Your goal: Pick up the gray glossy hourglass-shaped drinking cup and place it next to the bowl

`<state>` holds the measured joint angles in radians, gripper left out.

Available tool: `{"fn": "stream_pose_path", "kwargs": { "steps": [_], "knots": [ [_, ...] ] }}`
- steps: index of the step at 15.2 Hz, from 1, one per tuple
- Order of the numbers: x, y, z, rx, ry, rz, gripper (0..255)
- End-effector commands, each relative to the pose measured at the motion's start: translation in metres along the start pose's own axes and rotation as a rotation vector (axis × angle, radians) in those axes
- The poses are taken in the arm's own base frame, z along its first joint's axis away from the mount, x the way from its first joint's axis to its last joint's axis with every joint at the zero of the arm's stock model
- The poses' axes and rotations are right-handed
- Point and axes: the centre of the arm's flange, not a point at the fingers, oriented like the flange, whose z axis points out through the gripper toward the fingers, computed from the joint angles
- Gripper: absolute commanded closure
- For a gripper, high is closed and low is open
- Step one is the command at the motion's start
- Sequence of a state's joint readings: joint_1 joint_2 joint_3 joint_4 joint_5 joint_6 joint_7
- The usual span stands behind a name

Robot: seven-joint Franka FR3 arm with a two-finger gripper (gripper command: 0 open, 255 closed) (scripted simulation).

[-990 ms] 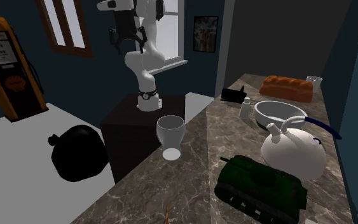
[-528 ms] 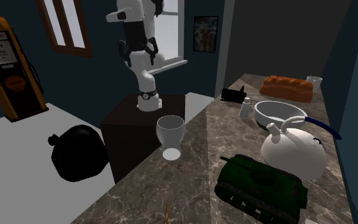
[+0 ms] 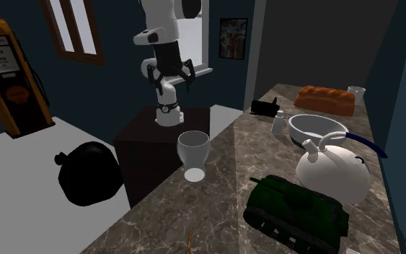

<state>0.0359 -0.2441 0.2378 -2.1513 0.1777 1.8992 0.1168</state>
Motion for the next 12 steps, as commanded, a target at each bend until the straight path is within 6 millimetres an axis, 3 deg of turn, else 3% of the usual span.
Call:
{"fn": "stream_pose_path", "kwargs": {
  "steps": [1,12],
  "knots": [
    [0.021,-0.012,0.011,0.007,-0.001,0.005,0],
    [0.128,-0.083,0.077,0.040,-0.014,0.027,0]
  ]
}}
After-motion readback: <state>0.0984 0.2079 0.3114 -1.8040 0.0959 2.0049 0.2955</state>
